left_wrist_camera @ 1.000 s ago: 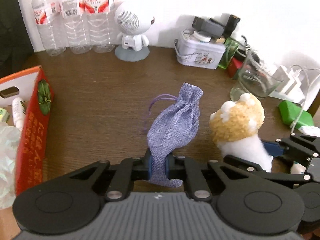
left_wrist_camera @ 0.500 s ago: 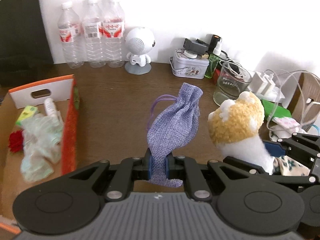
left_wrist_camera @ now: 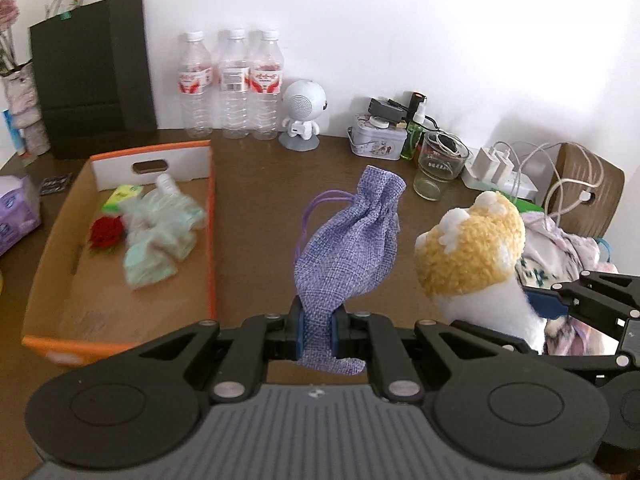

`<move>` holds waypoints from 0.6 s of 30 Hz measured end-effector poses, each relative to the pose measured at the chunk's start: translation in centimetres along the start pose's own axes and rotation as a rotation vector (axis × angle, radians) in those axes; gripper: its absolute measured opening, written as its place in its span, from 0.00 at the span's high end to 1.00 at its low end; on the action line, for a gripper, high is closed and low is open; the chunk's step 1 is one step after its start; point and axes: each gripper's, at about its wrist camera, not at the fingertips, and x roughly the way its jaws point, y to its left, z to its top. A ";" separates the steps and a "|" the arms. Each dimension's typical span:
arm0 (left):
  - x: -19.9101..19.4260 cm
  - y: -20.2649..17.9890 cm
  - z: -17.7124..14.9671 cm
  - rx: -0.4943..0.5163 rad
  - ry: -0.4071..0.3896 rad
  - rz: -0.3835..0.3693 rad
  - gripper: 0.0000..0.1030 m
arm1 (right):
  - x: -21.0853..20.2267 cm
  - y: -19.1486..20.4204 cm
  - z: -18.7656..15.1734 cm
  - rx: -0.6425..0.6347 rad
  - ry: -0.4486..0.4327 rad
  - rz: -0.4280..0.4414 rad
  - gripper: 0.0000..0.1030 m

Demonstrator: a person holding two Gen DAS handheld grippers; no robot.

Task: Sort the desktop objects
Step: 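Carry the pouch with the left gripper while the right gripper carries the hamster over the tray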

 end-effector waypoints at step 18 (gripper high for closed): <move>-10.4 7.7 -10.1 -0.131 0.008 0.090 0.88 | -5.9 13.3 -4.2 -0.128 0.025 0.165 0.58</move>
